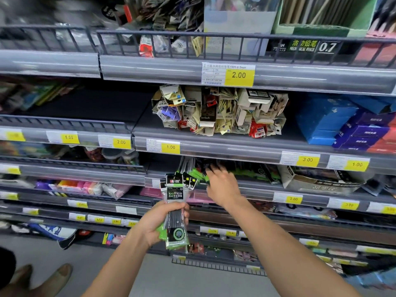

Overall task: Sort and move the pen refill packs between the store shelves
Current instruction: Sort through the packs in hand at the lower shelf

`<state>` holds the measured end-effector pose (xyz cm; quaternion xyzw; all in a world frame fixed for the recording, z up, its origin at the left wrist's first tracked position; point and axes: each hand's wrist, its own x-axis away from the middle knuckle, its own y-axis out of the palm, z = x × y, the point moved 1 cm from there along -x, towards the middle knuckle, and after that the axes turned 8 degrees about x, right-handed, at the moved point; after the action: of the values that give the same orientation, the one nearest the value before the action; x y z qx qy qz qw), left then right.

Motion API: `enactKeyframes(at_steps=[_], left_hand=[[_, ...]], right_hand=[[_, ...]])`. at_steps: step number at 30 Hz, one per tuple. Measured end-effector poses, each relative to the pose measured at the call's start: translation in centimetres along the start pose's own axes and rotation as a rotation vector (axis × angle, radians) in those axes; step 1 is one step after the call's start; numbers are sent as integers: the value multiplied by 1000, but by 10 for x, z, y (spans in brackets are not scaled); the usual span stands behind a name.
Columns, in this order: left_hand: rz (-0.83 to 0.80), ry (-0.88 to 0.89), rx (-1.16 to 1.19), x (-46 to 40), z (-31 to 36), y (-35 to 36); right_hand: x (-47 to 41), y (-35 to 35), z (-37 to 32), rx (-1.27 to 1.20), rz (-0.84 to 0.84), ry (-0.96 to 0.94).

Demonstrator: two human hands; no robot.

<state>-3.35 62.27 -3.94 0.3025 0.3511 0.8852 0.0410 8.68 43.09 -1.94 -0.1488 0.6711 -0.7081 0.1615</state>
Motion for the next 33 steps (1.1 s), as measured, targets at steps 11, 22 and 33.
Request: enactKeyframes(at_steps=[11,22,33], left_hand=[[71,113,89,2,15,31],[67,40,1,-17,-2,102],[-90,-38,-141,-8,-33,184]], right_hand=[[55,-7,15,-15,758,20],[147,-18,-12,-284,911,-120],[212,-40,40,-340,775,-218]])
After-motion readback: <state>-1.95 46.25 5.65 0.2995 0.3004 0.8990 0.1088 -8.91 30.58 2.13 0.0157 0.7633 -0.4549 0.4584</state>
